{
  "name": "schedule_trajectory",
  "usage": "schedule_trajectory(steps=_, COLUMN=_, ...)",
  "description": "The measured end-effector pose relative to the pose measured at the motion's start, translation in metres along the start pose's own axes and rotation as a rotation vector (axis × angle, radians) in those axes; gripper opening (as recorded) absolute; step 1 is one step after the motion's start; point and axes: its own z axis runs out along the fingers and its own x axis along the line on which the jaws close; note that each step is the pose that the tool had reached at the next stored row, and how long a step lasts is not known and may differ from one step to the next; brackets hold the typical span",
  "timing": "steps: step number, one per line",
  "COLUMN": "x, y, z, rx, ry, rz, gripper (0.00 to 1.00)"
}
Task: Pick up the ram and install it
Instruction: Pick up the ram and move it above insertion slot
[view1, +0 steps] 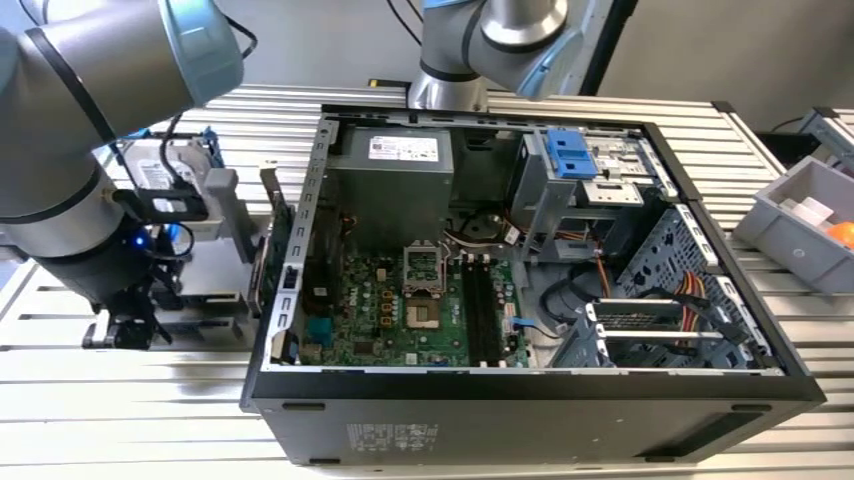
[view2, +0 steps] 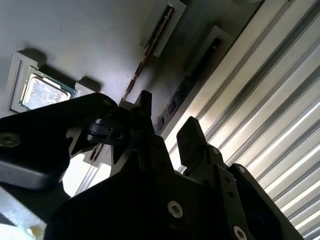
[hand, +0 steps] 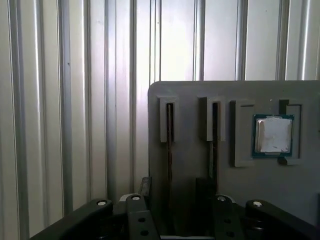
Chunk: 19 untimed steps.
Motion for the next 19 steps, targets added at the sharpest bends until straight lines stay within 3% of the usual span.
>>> schedule_trajectory(steps=6, x=0.0006, y=0.0000, z=0.0073, rx=-0.0004, ry=-0.0001, rz=-0.004, gripper=1.00)
schedule_trajectory(steps=19, x=0.0006, y=0.0000, z=0.0080, rx=-0.0001, ry=-0.0002, rz=-0.001, gripper=1.00)
